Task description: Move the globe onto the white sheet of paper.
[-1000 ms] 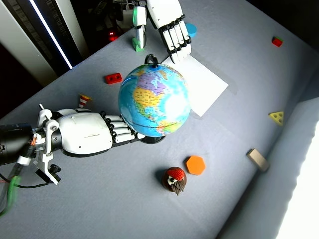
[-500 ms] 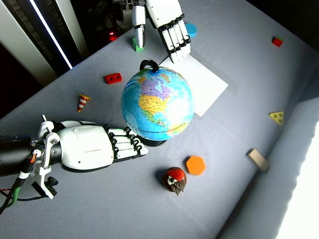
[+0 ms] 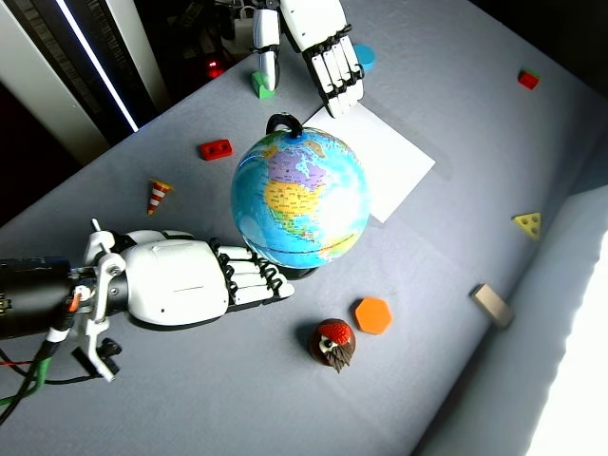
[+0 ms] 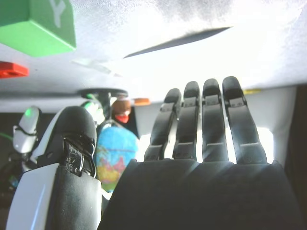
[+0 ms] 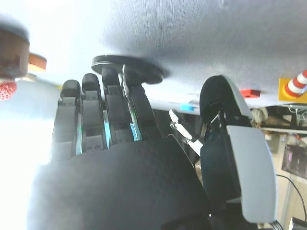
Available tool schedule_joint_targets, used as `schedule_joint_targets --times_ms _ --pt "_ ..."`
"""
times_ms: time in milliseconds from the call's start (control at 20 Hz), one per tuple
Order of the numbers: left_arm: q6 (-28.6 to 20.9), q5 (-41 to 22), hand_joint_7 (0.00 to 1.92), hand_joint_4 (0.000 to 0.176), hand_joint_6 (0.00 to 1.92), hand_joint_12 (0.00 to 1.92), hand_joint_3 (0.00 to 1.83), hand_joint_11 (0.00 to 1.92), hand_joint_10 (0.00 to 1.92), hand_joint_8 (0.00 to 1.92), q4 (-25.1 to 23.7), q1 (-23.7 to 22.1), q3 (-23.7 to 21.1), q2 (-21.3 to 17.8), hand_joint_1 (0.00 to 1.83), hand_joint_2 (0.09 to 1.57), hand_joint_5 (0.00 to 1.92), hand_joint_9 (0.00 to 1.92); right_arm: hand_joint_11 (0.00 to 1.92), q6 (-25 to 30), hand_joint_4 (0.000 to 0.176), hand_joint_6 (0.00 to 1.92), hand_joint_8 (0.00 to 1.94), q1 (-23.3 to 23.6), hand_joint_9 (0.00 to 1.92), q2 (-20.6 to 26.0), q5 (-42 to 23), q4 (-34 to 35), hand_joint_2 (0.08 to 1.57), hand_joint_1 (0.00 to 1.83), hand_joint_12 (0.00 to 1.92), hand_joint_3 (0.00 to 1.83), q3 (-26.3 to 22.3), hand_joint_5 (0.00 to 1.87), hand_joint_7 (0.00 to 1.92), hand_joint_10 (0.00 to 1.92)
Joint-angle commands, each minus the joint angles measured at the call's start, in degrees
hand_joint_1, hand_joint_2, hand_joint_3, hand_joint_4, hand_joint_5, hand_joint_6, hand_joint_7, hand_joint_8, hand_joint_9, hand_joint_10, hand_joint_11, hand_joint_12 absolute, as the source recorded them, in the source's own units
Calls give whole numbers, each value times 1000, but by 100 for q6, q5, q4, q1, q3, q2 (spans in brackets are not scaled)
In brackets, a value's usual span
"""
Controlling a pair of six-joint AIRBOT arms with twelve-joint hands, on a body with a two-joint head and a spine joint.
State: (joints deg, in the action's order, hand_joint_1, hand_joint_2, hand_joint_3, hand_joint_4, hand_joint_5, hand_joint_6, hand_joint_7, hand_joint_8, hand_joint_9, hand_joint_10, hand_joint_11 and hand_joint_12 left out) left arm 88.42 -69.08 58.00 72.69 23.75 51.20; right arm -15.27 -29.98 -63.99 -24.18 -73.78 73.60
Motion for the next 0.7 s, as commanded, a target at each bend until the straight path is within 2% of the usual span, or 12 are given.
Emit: schedule_joint_targets --times_ms 0,650 --pt "-30 -496 71 0 2 230 0 0 0 0 -235 -25 -7 -8 0 1199 16 69 0 -58 0 6 1 11 74 -51 -176 165 1223 0 0 4 11 116 136 4" --pt "-105 -608 85 0 4 231 0 0 3 4 -162 -15 -110 -42 0 1194 27 76 0 -308 0 8 1 186 83 -827 319 163 1222 0 0 3 5 124 138 7"
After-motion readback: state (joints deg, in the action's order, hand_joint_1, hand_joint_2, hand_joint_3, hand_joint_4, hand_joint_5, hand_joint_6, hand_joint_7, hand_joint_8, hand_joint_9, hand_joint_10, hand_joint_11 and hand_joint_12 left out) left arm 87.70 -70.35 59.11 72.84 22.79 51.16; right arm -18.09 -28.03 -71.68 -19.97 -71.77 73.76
